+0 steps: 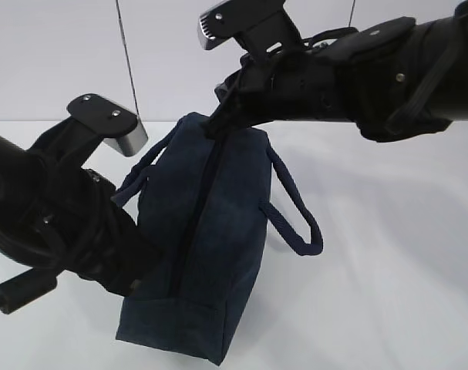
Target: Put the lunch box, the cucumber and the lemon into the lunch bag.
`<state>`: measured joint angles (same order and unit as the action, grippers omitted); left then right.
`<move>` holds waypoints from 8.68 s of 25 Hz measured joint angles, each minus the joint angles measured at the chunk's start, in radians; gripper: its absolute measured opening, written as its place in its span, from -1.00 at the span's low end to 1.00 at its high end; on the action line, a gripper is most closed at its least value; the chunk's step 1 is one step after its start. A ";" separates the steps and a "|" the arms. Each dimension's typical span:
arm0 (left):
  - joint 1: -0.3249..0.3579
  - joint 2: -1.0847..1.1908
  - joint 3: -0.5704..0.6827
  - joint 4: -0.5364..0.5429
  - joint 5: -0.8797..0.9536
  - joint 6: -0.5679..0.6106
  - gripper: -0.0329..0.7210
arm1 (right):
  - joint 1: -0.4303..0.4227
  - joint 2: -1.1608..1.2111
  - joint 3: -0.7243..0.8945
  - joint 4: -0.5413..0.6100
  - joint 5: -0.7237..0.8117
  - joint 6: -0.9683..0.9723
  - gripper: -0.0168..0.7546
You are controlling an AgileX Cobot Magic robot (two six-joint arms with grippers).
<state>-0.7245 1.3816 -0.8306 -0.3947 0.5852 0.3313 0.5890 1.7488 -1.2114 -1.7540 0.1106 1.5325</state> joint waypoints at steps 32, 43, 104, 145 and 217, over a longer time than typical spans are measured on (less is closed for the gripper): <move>0.000 -0.005 0.047 -0.004 -0.048 0.023 -0.91 | -0.119 0.176 -0.155 -0.001 -0.087 0.510 -0.99; 0.000 -0.005 0.071 -0.010 -0.060 0.036 -0.91 | -0.143 0.268 -0.214 -0.001 -0.126 0.629 -0.99; -0.002 -0.252 0.080 -0.062 0.216 -0.086 0.01 | -0.274 -0.008 -0.218 -0.081 -0.770 0.295 -0.02; 0.187 0.368 -0.751 0.202 0.646 -0.331 -0.12 | -0.590 -0.097 -0.218 -0.081 -1.319 0.295 -0.02; 0.138 0.551 -0.901 0.223 0.587 0.442 0.38 | -0.599 -0.097 -0.217 -0.081 -0.853 -0.228 -0.01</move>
<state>-0.5870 1.9328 -1.7319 -0.1719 1.1722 0.7735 -0.0098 1.6519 -1.4285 -1.8353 -0.7422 1.3042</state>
